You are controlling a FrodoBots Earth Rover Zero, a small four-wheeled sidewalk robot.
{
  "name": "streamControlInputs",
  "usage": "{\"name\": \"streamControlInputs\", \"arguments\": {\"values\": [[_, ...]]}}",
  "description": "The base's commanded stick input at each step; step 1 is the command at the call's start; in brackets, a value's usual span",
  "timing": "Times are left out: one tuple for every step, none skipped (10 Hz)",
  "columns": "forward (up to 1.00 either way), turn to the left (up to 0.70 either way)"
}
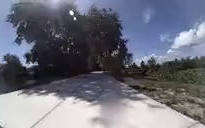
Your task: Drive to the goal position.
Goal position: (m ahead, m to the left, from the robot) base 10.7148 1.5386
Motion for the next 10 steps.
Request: {"name": "streamControlInputs", "arguments": {"values": [[0.84, 0.00], [0.84, 0.00], [0.84, 0.00], [0.84, 0.00], [0.84, 0.00], [0.84, 0.00], [0.84, 0.00], [0.84, 0.00], [0.84, 0.00], [0.84, 0.00]]}}
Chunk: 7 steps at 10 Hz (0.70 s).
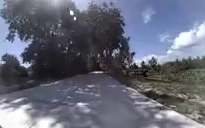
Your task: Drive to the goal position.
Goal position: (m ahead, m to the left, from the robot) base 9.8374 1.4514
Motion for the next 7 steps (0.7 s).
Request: {"name": "streamControlInputs", "arguments": {"values": [[0.84, 0.00], [0.84, 0.00], [0.84, 0.00], [0.84, 0.00], [0.84, 0.00], [0.84, 0.00], [0.84, 0.00]]}}
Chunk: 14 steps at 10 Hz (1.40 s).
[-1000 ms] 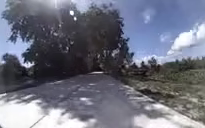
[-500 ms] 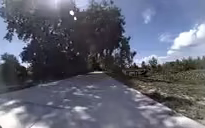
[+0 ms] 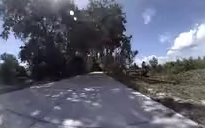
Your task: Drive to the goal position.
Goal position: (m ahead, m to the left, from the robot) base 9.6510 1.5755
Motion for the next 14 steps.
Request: {"name": "streamControlInputs", "arguments": {"values": [[0.84, 0.00], [0.84, 0.00], [0.84, 0.00], [0.84, 0.00], [0.84, 0.00], [0.84, 0.00], [0.84, 0.00], [0.84, 0.00], [0.84, 0.00], [0.84, 0.00], [0.84, 0.00], [0.84, 0.00], [0.84, 0.00], [0.84, 0.00]]}}
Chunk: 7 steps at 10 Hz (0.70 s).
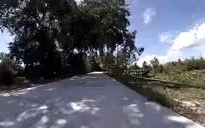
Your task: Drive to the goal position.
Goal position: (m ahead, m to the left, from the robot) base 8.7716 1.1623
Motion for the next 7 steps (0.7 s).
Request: {"name": "streamControlInputs", "arguments": {"values": [[0.84, 0.00], [0.84, 0.00], [0.84, 0.00], [0.84, 0.00], [0.84, 0.00], [0.84, 0.00], [0.84, 0.00]]}}
